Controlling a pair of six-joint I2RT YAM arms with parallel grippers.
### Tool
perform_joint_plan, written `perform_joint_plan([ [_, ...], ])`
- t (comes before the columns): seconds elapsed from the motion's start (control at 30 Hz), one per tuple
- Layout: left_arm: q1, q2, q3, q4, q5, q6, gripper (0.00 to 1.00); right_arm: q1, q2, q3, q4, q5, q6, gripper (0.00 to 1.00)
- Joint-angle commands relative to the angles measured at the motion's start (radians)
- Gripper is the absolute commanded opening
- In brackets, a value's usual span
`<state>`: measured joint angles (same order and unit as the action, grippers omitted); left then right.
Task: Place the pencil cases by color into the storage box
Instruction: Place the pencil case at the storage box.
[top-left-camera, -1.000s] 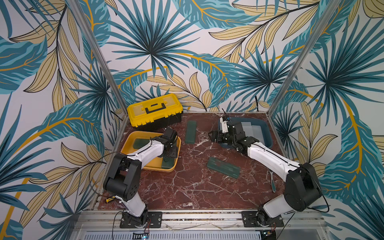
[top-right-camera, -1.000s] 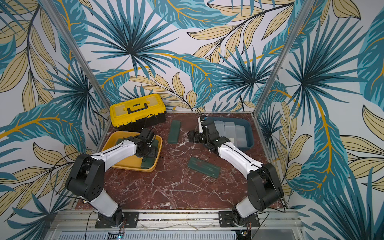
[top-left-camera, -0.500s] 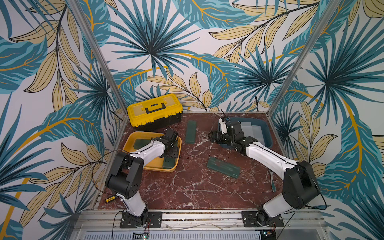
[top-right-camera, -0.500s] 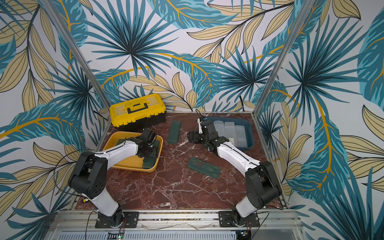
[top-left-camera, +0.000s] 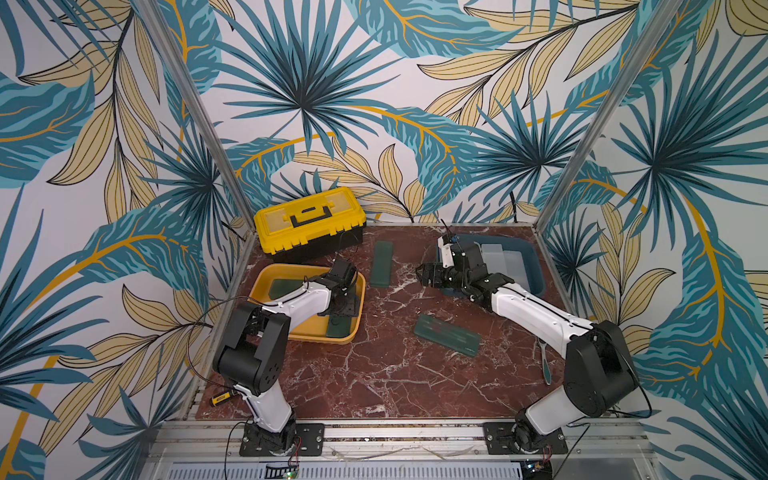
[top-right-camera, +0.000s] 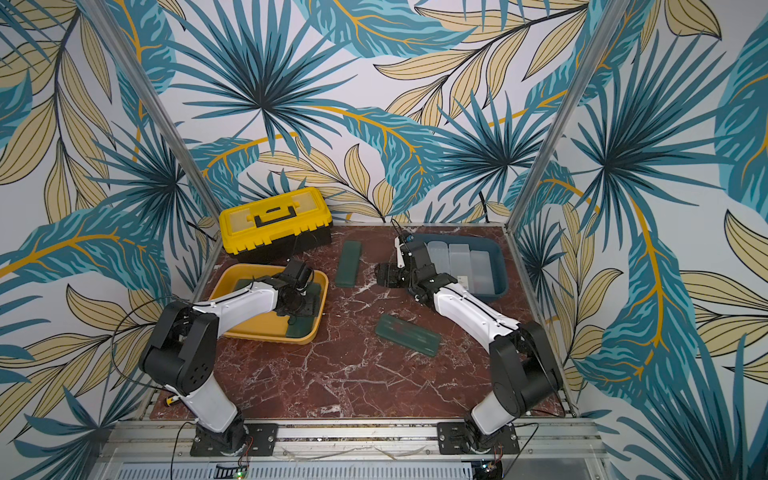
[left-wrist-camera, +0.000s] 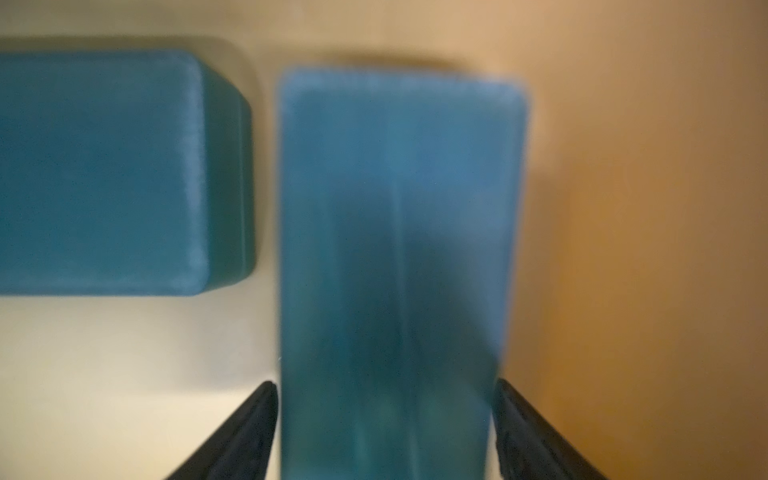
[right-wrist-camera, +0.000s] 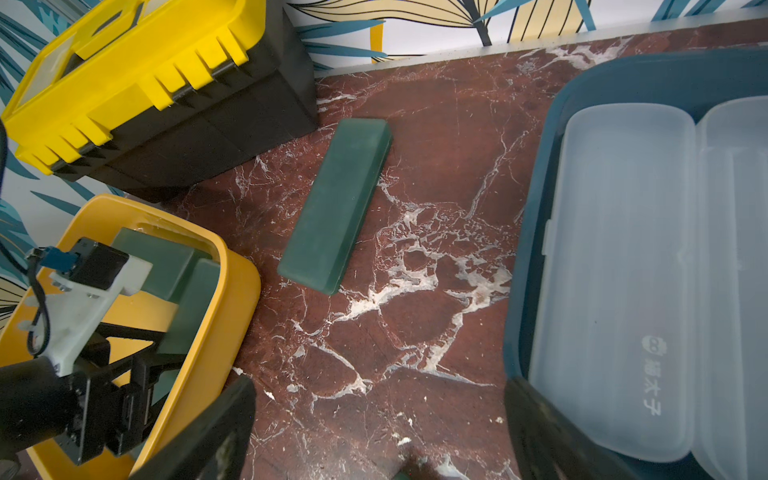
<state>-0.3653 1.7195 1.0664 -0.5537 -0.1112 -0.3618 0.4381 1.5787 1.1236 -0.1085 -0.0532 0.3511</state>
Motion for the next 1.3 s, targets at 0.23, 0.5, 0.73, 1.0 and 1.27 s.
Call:
perform_joint_plan([
  [0.23,-0.005,-0.202,-0.039,0.023,-0.021,-0.003,0.94,-0.001,0.008,-0.004,0.012,-0.006,-0.004,0.93],
  [0.5,-0.066,-0.337,0.034,-0.04,-0.063,0.044,1.0,-0.001,-0.053,-0.021,0.029,-0.022,0.019,0.93],
  [0.73,-0.174,-0.279,0.177,-0.046,-0.122,0.076,0.99,-0.002,-0.15,-0.055,0.01,0.009,0.029,0.94],
  [1.0,-0.254,-0.069,0.408,-0.055,-0.169,0.078,1.0,-0.004,-0.294,-0.139,-0.015,0.106,0.048,0.94],
  [1.27,-0.254,0.191,0.632,-0.06,-0.153,0.06,1.0,-0.01,-0.385,-0.203,-0.044,0.14,0.05,0.95],
])
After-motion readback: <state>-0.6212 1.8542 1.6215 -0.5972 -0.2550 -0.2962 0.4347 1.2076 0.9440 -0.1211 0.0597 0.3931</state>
